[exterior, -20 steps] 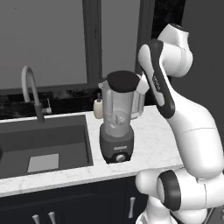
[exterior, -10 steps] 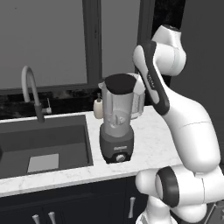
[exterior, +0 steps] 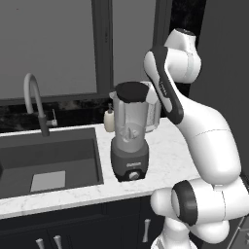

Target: Close the lid blender by securely placing the lid on top.

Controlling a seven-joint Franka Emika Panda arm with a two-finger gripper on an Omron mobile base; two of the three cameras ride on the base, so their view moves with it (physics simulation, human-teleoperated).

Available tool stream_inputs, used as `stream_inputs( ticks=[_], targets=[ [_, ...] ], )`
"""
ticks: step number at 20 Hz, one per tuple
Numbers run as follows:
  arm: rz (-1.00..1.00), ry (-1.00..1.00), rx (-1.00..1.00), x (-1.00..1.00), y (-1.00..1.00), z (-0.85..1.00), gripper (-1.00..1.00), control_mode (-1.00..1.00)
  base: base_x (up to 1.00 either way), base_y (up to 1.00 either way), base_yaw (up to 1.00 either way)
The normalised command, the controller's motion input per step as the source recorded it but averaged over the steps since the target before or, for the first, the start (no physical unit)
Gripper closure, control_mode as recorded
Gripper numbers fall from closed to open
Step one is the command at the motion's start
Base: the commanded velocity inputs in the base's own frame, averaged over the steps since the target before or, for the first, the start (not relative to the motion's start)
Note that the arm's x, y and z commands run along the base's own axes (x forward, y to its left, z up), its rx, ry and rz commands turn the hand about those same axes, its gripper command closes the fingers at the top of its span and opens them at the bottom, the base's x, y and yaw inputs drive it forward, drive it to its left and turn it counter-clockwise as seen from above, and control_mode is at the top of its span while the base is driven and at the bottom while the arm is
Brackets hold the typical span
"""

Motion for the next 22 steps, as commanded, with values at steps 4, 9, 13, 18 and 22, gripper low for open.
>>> stream_inputs(
  ticks=[4, 9, 13, 18, 22],
  targets=[
    [-0.13, 0.02, 0.00, 0.15, 0.24, 0.00, 1.00, -1.00, 0.00, 0.00, 0.00],
    [-0.13, 0.02, 0.00, 0.12, 0.28, 0.00, 1.00, -1.00, 0.00, 0.00, 0.00],
    [-0.12, 0.02, 0.00, 0.02, 0.25, 0.00, 1.00, -1.00, 0.00, 0.00, 0.00],
    [-0.13, 0.08, 0.00, 0.00, 0.08, 0.00, 1.00, -1.00, 0.00, 0.00, 0.00],
    [-0.12, 0.15, 0.00, 0.00, 0.03, 0.00, 1.00, -1.00, 0.00, 0.00, 0.00]
  ],
)
